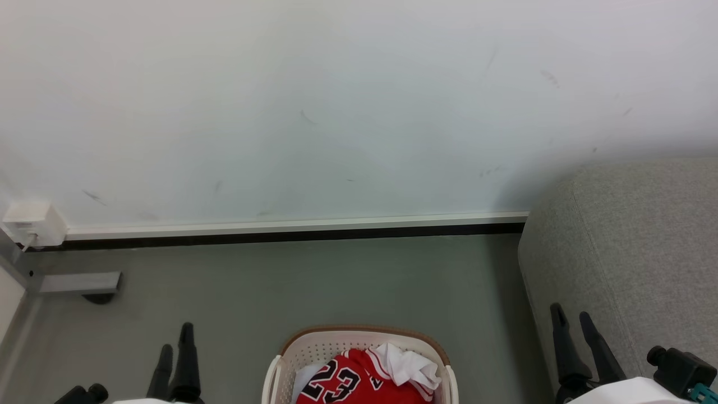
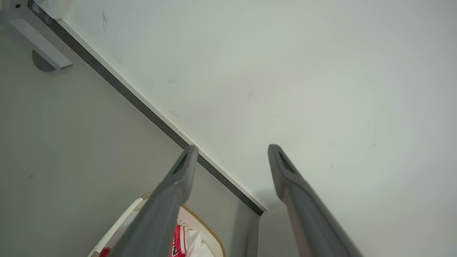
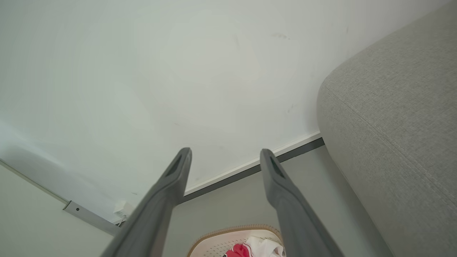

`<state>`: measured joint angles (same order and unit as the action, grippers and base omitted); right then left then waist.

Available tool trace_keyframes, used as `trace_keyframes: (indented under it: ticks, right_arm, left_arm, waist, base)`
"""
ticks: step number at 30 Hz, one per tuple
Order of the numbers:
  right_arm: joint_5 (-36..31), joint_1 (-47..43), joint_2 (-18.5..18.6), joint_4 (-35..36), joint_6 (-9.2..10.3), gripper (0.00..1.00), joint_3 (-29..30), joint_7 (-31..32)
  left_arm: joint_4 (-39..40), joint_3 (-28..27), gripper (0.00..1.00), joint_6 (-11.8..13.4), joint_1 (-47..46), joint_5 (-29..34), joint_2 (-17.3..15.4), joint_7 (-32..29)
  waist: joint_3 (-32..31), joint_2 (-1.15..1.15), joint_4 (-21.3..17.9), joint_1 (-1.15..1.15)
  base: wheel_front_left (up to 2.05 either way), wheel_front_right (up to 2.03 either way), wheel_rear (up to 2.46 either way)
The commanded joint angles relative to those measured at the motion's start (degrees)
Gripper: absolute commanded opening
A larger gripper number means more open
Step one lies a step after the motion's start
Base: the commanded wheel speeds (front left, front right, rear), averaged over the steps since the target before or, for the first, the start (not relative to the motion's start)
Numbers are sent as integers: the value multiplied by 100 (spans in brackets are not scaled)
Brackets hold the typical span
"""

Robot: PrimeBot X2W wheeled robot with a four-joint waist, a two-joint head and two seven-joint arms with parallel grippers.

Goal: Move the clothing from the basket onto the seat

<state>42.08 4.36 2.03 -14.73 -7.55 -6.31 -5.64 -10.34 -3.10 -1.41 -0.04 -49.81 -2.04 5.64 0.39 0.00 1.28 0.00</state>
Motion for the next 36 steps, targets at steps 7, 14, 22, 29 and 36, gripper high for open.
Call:
trace_keyframes:
  ticks: [7,14,22,29,36]
  right_arm:
    - [-675,104,60,-62,6,100,-77,-164]
    - [-1146,93,68,-187,6,100,-21,-274]
    - [-1623,68,76,-323,7,100,22,-388]
    - [-2006,49,81,-420,8,100,54,-483]
    - [-2287,40,86,-465,8,100,67,-570]
  left_arm:
    - [177,89,100,50,62,819,-68,162]
    - [236,159,100,26,111,1501,-72,266]
    - [297,283,100,-9,167,2320,-79,388]
    - [365,354,100,0,225,2914,-83,493]
    - [409,408,100,27,261,3318,-121,562]
  waist:
    - [4,0,6,0]
    - [15,0,7,0]
    - [22,0,11,0]
    - [24,0,15,0]
    - [30,0,12,0]
  base:
    - [0,0,0]
    - [0,0,0]
    - [0,0,0]
    - [0,0,0]
    - [0,0,0]
